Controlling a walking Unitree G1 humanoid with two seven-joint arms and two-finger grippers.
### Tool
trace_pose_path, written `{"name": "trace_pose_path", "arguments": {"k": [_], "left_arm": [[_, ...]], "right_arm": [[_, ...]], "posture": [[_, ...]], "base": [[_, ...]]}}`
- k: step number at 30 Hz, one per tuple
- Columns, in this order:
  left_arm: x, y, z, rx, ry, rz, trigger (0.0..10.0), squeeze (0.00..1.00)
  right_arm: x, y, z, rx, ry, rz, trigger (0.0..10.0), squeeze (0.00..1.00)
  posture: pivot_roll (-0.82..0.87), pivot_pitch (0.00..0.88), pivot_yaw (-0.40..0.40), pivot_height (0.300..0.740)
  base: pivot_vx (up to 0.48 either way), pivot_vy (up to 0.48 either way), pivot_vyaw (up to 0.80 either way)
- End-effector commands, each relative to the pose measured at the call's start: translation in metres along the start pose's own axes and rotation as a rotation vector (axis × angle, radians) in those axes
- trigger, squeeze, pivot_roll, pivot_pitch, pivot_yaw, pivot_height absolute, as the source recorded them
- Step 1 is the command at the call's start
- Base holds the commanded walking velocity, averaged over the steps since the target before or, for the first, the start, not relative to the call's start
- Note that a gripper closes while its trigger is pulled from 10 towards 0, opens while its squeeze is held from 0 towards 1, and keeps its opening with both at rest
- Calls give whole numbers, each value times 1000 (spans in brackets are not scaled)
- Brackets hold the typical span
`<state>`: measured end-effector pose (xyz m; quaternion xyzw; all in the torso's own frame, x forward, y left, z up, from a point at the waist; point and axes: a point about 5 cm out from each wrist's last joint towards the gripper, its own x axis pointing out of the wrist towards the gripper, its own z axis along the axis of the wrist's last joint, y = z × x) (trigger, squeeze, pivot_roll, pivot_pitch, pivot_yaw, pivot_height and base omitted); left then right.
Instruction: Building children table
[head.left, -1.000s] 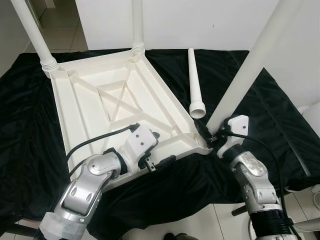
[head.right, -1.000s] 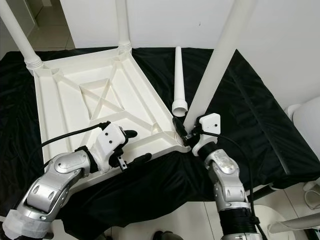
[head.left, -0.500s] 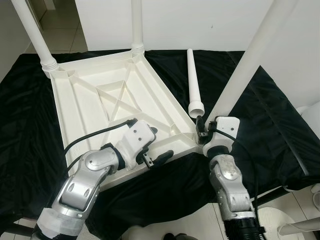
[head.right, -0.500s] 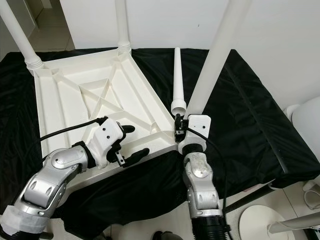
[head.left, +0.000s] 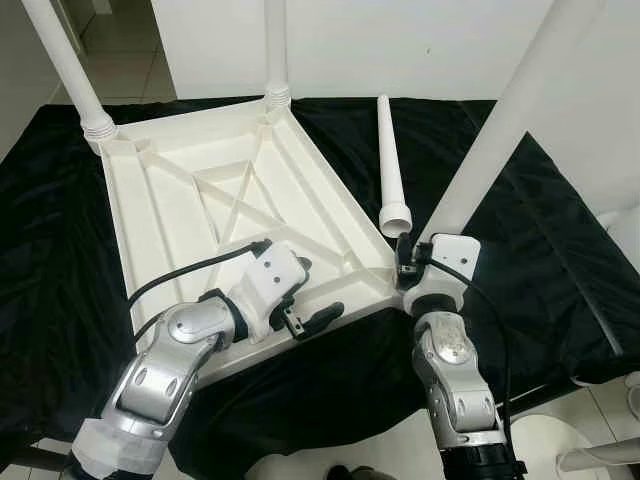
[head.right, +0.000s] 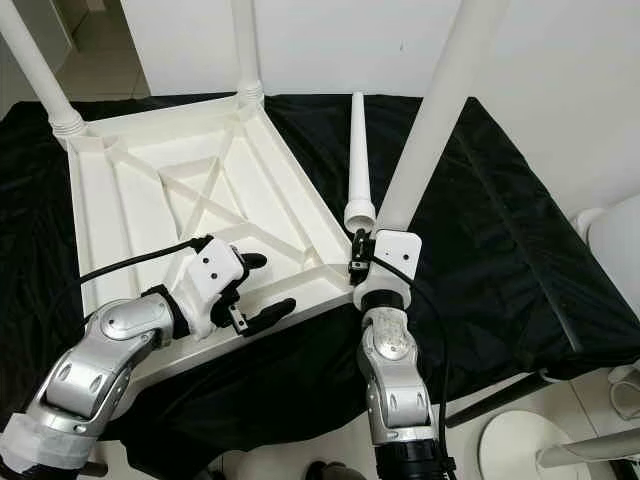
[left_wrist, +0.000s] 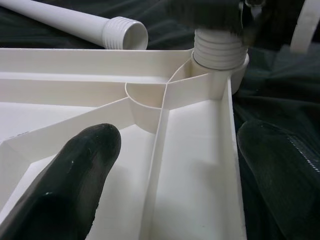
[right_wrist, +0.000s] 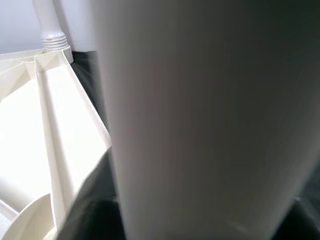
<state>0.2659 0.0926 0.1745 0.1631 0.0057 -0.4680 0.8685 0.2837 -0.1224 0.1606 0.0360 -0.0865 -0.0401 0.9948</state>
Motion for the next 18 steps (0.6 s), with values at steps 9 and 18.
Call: {"name": "trace_pose_path", "arguments": {"k": [9, 18], "left_arm": [[-2, 1, 0, 0, 10, 64, 10000, 0], [1, -1, 1, 0, 5, 49, 10000, 0]], "right_arm": [[-4, -4, -5, 46, 28, 58, 10000, 1000], [1, -11, 2, 11, -12, 307, 10000, 0]], "posture": [[104, 140, -41, 740], [77, 129, -30, 740]], "base": [[0, 0, 0], [0, 0, 0]]}}
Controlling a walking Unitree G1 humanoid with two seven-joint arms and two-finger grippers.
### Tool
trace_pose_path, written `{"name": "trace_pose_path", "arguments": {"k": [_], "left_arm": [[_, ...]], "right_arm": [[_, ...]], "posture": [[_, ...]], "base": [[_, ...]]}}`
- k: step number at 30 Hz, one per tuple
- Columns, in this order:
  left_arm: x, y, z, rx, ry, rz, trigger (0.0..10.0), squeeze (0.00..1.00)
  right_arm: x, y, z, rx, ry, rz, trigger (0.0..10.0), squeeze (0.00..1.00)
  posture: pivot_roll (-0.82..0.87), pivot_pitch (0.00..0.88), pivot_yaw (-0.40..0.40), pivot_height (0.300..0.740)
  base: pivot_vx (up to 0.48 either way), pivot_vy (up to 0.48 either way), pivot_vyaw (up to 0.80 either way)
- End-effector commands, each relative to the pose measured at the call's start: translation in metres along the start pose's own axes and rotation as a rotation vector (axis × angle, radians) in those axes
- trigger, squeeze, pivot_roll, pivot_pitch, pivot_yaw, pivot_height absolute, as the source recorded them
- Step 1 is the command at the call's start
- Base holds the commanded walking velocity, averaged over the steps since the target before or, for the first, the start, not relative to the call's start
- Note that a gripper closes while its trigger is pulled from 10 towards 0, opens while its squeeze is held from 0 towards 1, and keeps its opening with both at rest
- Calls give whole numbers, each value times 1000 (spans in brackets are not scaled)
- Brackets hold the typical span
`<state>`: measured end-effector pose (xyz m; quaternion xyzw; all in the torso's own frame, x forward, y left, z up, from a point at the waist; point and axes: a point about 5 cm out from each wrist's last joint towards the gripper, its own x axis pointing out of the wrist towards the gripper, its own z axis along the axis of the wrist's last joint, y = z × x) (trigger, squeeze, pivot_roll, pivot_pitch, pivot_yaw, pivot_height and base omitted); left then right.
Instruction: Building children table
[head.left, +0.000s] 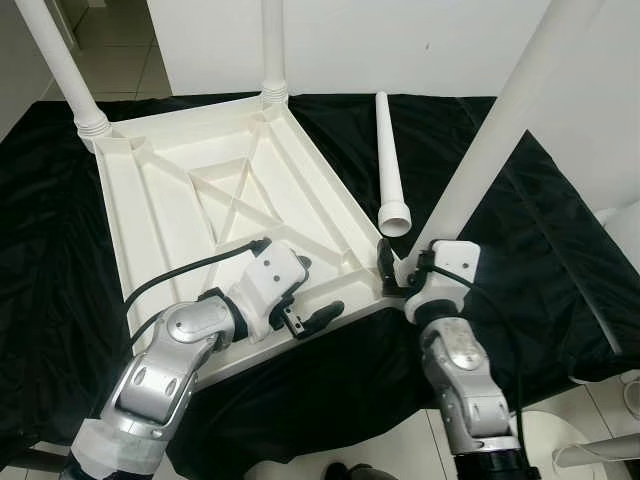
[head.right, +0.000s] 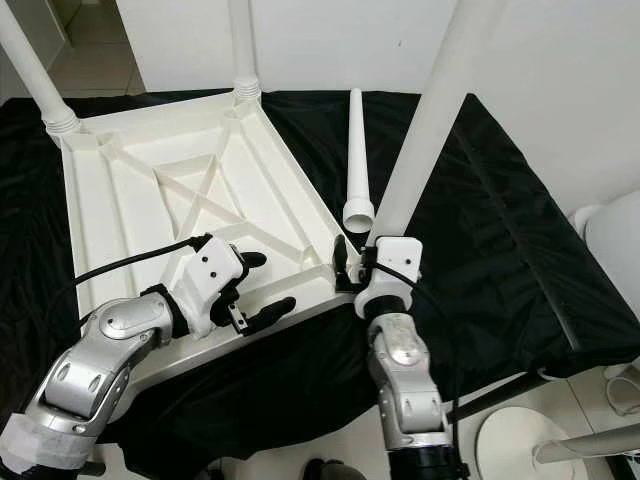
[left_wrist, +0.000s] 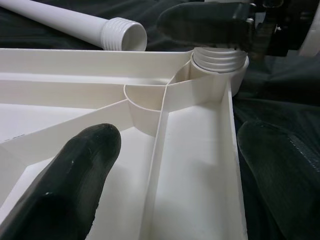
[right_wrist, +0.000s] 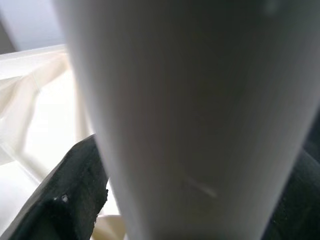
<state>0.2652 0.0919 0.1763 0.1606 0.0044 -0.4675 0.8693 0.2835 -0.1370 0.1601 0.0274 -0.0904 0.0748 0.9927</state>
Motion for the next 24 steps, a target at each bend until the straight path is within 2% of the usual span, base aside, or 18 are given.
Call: {"name": "trace_pose_path", "arguments": {"k": [1, 2, 4, 9, 14, 15, 18, 19, 24], "left_arm": [[2, -1, -1, 6, 9, 41, 10000, 0], [2, -1, -1, 6, 9, 41, 10000, 0], [3, -2, 0, 5, 6, 29, 10000, 0], [5, -5, 1, 7, 0, 15, 10000, 0], [4, -4, 1, 5, 4, 15, 10000, 0], [4, -3, 1, 6, 4, 17, 10000, 0], [4, -3, 1, 7, 3, 18, 10000, 0], [4, -2, 2, 8, 3, 20, 10000, 0], [3, -1, 2, 10, 5, 26, 10000, 0]], "right_arm": [[1, 3, 1, -7, -12, 130, 10000, 0], [1, 3, 1, -7, -12, 130, 10000, 0], [3, 2, 1, -35, -13, 207, 10000, 0], [9, -12, 5, -85, -22, 297, 10000, 0], [9, -24, 1, -122, 27, 443, 10000, 0], [9, -26, 0, -135, 33, 464, 5176, 0], [9, -27, -1, -143, 37, 478, 5176, 0], [10, -29, -1, -152, 46, 491, 0, 0], [11, -35, -6, -150, 79, 531, 0, 0]], "posture": [[77, 129, -30, 740], [77, 129, -30, 740], [74, 126, -26, 740], [75, 128, -23, 740], [83, 123, -21, 740], [85, 123, -20, 740], [85, 123, -20, 740], [87, 124, -20, 740], [93, 128, -24, 740]], "base": [[0, 0, 0], [0, 0, 0], [0, 0, 0], [0, 0, 0], [0, 0, 0], [0, 0, 0], [0, 0, 0], [0, 0, 0], [0, 0, 0]]}}
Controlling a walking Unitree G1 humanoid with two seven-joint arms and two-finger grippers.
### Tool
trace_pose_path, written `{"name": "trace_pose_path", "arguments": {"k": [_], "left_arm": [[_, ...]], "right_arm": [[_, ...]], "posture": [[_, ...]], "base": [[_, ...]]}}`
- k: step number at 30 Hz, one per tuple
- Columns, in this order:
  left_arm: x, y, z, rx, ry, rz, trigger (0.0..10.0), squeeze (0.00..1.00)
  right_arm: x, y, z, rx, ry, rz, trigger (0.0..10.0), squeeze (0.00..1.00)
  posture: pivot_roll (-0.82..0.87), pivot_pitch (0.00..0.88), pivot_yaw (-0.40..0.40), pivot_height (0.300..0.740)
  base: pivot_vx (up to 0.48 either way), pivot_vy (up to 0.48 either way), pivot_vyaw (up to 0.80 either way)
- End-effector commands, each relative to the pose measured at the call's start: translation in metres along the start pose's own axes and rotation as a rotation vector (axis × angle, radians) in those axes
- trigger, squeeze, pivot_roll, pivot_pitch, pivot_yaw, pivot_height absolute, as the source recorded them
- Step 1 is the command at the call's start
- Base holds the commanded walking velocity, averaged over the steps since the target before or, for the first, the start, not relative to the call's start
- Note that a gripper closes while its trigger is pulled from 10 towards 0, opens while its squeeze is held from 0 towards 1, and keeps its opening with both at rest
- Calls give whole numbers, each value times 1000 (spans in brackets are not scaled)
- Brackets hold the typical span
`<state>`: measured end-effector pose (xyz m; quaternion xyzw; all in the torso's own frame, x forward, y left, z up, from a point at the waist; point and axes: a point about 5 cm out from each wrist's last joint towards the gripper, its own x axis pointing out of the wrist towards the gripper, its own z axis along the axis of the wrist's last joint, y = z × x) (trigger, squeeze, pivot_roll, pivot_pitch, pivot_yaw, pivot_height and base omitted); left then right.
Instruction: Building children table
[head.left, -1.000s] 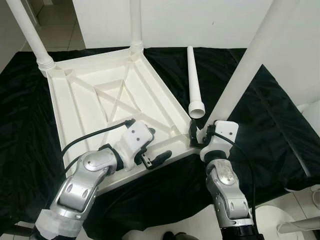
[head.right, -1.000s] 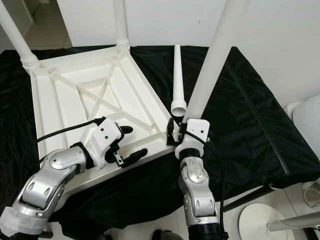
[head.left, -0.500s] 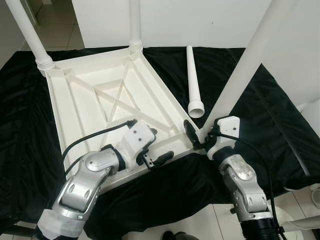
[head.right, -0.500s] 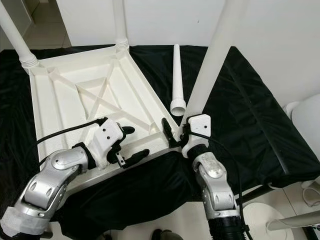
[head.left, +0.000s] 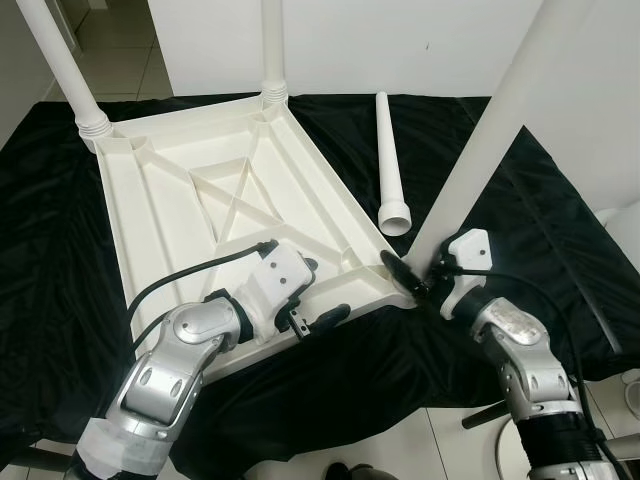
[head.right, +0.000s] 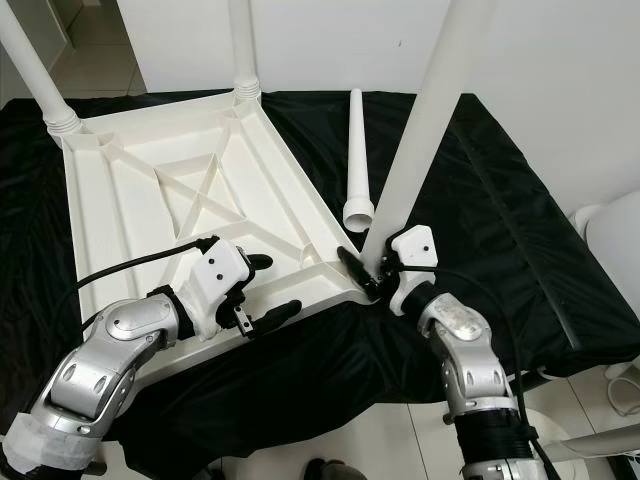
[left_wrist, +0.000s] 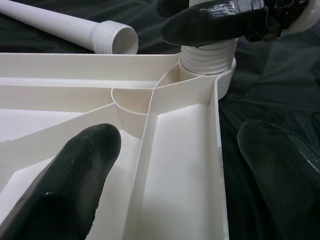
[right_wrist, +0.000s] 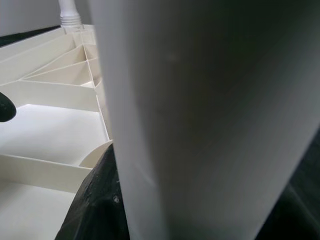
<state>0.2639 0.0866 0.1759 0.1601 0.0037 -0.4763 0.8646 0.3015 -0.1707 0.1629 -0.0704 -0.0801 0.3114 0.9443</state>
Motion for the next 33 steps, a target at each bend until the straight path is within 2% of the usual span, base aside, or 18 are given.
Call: {"name": "trace_pose_path", "arguments": {"k": [1, 6, 7, 10, 14, 17, 18, 19, 22, 23, 25, 27, 28, 31, 33], "left_arm": [[-1, 3, 1, 9, 10, 48, 10000, 0], [-2, 3, 0, 7, 13, 54, 10000, 0], [-3, 3, 0, 6, 13, 55, 10000, 0], [-3, 3, 0, 6, 14, 56, 10000, 0], [-4, 3, -1, 6, 18, 58, 10000, 0], [-4, 3, -1, 6, 18, 58, 10000, 0], [-4, 3, -1, 5, 18, 58, 10000, 0], [-4, 3, -1, 5, 18, 58, 10000, 0], [-4, 2, -2, 3, 19, 54, 10000, 0], [-4, 1, -2, 3, 19, 53, 10000, 0], [-4, 1, -2, 4, 19, 51, 10000, 0], [-4, 0, -2, 5, 19, 50, 10000, 0], [-4, 0, -2, 5, 19, 50, 10000, 0], [-5, -1, -3, 2, 20, 52, 10000, 0], [-5, -1, -3, 2, 21, 52, 10000, 0]], "right_arm": [[-1, 2, -9, 11, 37, 41, 0, 0], [-2, 2, -10, 32, 27, 33, 0, 0], [-2, 3, -10, 49, 26, 24, 10000, 0], [-2, 4, -11, 74, 24, 5, 10000, 0], [1, 5, -10, 73, 31, -99, 10000, 0], [1, 5, -10, 73, 31, -99, 10000, 0], [2, 5, -11, 71, 47, -152, 10000, 0], [2, 5, -11, 71, 47, -152, 10000, 0], [9, 17, -12, 160, 81, -404, 10000, 0], [9, 20, -12, 172, 87, -452, 10000, 0], [10, 24, -13, 182, 93, -493, 10000, 0], [12, 35, -14, 199, 103, -596, 10000, 0], [12, 35, -14, 199, 103, -596, 10000, 0], [13, 51, -14, 252, 98, -751, 10000, 0], [14, 55, -14, 265, 99, -771, 10000, 0]], "posture": [[93, 128, -24, 740], [95, 128, -25, 740], [97, 134, -27, 740], [97, 134, -28, 740], [97, 133, -31, 740], [97, 133, -31, 740], [95, 131, -34, 740], [95, 131, -34, 740], [94, 130, -41, 740], [94, 130, -41, 740], [94, 129, -45, 740], [97, 128, -47, 740], [97, 128, -47, 740], [104, 123, -49, 740], [104, 123, -49, 740]], "base": [[0, 0, 0], [0, 0, 0], [0, 0, 0], [0, 0, 0], [0, 0, 0], [0, 0, 0], [0, 0, 0], [0, 0, 0], [0, 0, 0], [0, 0, 0], [0, 0, 0], [0, 0, 0], [0, 0, 0], [0, 0, 0], [0, 0, 0]]}}
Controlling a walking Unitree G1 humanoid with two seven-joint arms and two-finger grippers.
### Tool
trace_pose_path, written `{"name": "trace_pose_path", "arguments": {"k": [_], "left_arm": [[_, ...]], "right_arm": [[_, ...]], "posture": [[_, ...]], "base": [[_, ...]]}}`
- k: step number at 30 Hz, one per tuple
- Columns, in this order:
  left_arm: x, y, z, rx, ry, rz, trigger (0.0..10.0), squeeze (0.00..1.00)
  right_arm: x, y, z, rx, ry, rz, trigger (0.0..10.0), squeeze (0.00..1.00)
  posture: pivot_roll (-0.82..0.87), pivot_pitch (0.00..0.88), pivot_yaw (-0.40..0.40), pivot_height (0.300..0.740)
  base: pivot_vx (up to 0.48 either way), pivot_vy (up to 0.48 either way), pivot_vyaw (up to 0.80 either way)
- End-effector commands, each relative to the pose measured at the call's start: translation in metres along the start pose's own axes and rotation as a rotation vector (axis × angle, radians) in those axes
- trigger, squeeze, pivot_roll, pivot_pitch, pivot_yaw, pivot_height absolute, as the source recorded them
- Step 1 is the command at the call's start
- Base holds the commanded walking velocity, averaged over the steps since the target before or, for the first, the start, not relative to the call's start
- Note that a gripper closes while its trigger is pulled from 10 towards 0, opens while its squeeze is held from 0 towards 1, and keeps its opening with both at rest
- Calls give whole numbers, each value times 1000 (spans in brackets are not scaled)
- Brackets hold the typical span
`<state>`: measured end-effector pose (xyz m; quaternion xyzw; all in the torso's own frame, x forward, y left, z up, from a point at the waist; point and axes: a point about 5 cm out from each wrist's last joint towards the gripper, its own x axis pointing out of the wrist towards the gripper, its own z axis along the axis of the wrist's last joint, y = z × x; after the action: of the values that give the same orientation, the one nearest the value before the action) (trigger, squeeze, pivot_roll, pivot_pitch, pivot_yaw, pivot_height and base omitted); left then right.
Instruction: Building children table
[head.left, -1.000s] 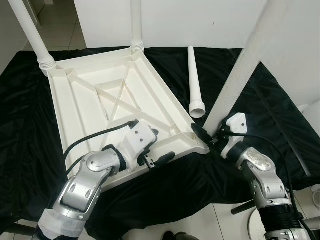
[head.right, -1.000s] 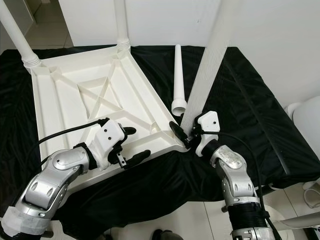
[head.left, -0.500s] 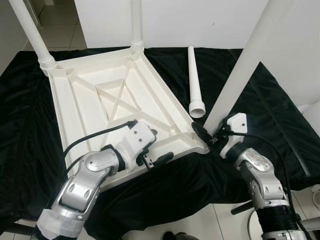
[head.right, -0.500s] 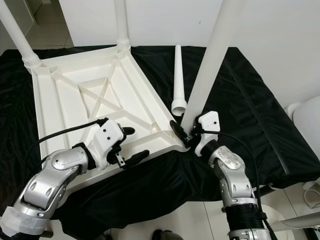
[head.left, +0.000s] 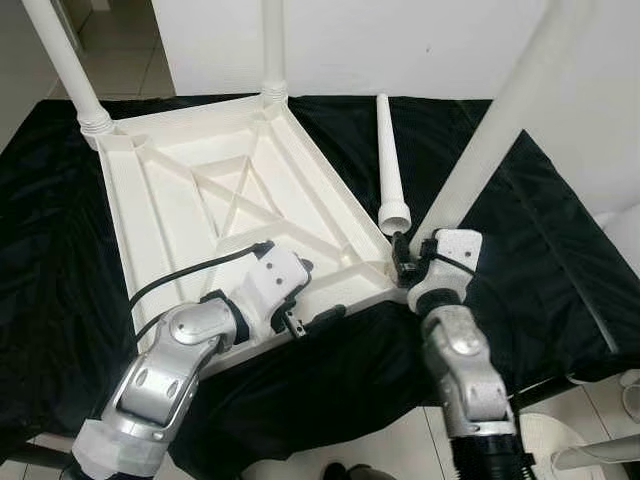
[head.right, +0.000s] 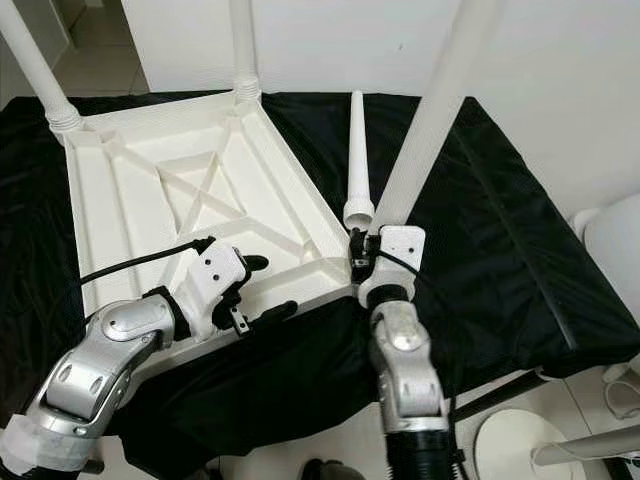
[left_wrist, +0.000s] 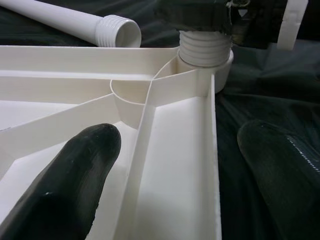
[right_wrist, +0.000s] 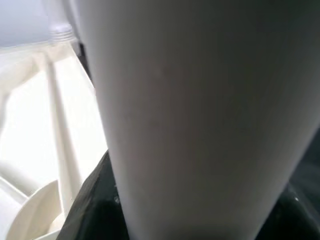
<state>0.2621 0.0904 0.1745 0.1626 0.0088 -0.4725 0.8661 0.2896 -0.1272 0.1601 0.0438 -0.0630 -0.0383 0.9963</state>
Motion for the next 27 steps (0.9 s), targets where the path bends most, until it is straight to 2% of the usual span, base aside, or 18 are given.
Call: {"name": "trace_pose_path", "arguments": {"k": [1, 15, 21, 22, 23, 24, 27], "left_arm": [[-1, -1, -1, 1, 8, 45, 10000, 0], [0, 4, 2, 17, 6, 47, 10000, 0], [-1, 6, 3, 19, 4, 58, 10000, 0], [-1, 6, 3, 19, 5, 60, 10000, 0], [-1, 6, 3, 19, 5, 60, 10000, 0], [-2, 6, 3, 16, 5, 63, 10000, 0], [-2, 5, 3, 14, 5, 66, 10000, 0]], "right_arm": [[-9, 9, -18, 64, 96, -42, 10000, 0], [-9, 15, -9, 47, 80, -28, 10000, 0], [-7, 11, -8, 39, 78, -23, 10000, 0], [-7, 9, -8, 37, 78, -21, 10000, 498], [-7, 9, -8, 37, 78, -21, 10000, 498], [-7, 9, -7, 43, 74, -7, 10000, 1000], [-7, 9, -5, 44, 68, 1, 10000, 1000]], "posture": [[104, 121, -48, 740], [117, 126, -40, 740], [118, 138, -43, 740], [120, 141, -45, 740], [120, 141, -45, 740], [121, 143, -48, 740], [122, 143, -49, 740]], "base": [[0, 0, 0], [0, 0, 0], [0, 0, 0], [0, 0, 0], [0, 0, 0], [0, 0, 0], [0, 0, 0]]}}
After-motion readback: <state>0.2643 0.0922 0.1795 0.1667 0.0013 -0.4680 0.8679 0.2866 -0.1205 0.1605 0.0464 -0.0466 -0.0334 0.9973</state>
